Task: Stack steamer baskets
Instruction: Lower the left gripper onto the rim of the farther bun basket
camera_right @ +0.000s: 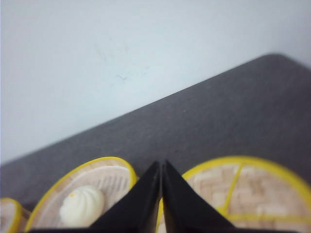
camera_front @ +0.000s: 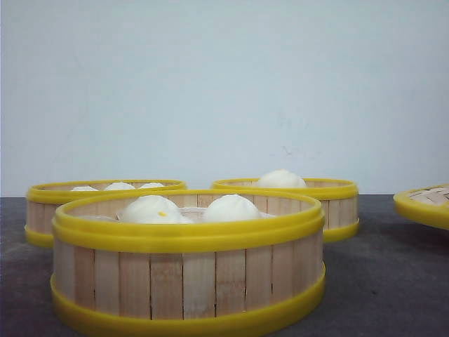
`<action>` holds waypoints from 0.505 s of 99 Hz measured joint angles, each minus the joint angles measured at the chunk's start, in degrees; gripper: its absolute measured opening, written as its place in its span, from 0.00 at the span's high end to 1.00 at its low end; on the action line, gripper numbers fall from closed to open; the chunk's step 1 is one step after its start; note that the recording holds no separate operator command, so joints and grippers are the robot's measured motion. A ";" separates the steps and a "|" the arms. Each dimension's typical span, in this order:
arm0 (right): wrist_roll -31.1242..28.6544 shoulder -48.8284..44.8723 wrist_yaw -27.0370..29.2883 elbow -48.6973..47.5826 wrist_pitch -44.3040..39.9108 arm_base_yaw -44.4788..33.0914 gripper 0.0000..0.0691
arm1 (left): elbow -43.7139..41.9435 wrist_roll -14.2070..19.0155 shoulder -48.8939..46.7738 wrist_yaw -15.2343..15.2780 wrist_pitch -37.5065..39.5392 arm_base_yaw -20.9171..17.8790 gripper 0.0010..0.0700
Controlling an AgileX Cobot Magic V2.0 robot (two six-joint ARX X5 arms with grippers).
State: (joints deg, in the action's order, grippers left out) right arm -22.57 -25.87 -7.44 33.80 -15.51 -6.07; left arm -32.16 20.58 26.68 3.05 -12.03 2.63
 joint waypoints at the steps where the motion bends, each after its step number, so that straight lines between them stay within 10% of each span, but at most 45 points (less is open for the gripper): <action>1: 0.66 -0.68 0.00 1.14 -0.72 0.00 0.99 | -0.90 -0.31 0.68 -0.07 -0.33 0.00 0.98; 36: 15.56 -13.09 -0.04 26.16 -14.47 1.68 0.98 | -19.61 -9.09 12.94 -5.62 -8.70 0.13 0.96; 50: 16.70 -13.94 -0.11 26.45 -16.46 3.28 0.57 | -19.58 -10.19 13.42 -6.12 -10.08 1.05 0.70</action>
State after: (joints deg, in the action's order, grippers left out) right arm -5.87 -39.81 -7.55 60.25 -31.97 -2.79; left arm -51.75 10.39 40.10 -3.07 -22.11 3.68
